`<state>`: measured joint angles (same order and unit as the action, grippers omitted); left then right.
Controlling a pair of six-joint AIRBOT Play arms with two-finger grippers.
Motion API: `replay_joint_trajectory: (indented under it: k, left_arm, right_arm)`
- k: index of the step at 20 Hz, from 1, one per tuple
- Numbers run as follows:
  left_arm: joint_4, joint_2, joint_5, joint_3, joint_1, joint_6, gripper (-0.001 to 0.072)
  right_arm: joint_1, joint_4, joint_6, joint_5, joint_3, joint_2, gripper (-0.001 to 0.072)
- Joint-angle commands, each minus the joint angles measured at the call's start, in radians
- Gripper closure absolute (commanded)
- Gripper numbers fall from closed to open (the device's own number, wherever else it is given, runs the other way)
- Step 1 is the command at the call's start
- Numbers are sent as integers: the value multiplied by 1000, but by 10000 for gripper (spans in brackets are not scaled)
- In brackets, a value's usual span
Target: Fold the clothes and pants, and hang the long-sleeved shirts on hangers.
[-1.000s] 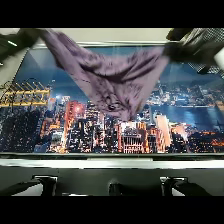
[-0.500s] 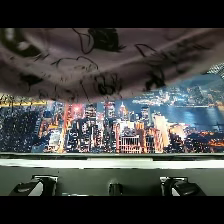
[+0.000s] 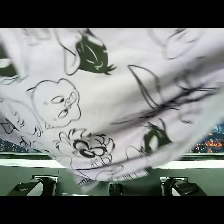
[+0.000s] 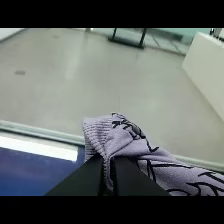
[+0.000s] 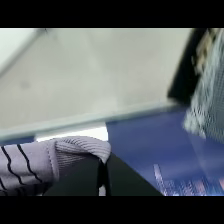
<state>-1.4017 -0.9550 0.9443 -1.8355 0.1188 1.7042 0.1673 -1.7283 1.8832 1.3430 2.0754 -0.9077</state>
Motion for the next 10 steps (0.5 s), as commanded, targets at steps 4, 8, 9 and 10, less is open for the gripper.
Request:
replay_joint_trajectory:
  k: [4, 8, 9, 10]
  left_arm:
    - [188, -543, -153, -2, -144, -159, 685]
    - [252, -842, -83, -2, -221, -92, 684]
    - [274, -885, -52, -2, -232, -54, 683]
    - [297, -916, -19, -2, -241, -23, 679]
  right_arm:
    - [-1, 33, -4, 63, -356, -278, 674]
    - [0, 90, 48, -80, -576, -470, 674]
    - [-1, 108, 51, -109, -603, -513, 674]
    - [0, 121, 51, -125, -616, -557, 674]
